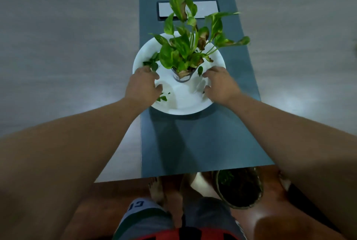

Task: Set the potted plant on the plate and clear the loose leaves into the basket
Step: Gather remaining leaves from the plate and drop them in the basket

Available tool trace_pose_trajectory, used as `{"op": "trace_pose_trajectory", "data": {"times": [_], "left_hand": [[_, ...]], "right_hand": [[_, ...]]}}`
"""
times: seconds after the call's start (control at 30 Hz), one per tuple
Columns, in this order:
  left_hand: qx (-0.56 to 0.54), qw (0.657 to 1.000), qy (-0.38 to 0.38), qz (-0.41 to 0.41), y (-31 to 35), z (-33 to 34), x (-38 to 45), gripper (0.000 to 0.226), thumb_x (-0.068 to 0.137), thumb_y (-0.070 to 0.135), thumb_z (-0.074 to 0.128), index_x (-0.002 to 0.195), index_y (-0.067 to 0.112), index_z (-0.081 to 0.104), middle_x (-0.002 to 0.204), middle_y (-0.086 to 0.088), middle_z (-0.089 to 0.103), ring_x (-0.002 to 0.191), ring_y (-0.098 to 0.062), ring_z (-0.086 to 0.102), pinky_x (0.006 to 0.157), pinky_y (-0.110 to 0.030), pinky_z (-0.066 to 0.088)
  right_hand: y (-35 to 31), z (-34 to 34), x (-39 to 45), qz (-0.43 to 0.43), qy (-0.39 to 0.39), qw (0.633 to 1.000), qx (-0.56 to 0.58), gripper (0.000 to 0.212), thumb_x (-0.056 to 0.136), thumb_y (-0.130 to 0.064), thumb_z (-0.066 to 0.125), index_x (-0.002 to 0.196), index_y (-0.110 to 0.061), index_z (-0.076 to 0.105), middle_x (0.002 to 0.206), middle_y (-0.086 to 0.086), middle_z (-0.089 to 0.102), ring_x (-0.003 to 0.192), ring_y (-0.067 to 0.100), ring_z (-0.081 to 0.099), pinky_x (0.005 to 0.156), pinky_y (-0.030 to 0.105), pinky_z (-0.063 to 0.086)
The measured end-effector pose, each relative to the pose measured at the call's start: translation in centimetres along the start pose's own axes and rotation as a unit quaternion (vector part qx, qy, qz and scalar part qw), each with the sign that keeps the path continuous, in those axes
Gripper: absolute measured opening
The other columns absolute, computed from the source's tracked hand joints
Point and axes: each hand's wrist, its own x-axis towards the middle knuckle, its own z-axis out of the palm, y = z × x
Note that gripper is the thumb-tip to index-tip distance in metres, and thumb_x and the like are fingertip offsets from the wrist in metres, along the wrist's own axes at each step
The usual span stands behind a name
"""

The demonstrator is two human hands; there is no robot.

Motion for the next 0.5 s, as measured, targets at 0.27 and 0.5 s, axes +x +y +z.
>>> {"op": "trace_pose_trajectory", "data": {"times": [0.27, 0.5], "left_hand": [[0.108, 0.988, -0.098, 0.043, 1.0, 0.5, 4.8, 0.069, 0.090, 0.027, 0.048, 0.153, 0.018, 0.023, 0.159, -0.010, 0.025, 0.147, -0.030, 0.021, 0.122, -0.040, 0.016], [0.149, 0.978, -0.137, 0.040, 1.1, 0.2, 2.1, 0.045, 0.089, 0.034, 0.050, 0.129, 0.012, 0.053, 0.129, -0.013, 0.052, 0.116, -0.034, 0.053, 0.095, -0.041, 0.045]], "right_hand": [[1.4, 0.5, 4.2, -0.147, -0.095, 0.969, -0.174, 0.064, 0.084, -0.016, 0.059, 0.144, -0.002, 0.042, 0.153, 0.014, 0.036, 0.143, 0.029, 0.031, 0.121, 0.035, 0.018], [1.8, 0.8, 2.4, -0.122, -0.084, 0.985, -0.094, 0.039, 0.084, -0.006, 0.053, 0.120, -0.010, 0.067, 0.119, 0.011, 0.058, 0.113, 0.032, 0.054, 0.097, 0.039, 0.047]]}}
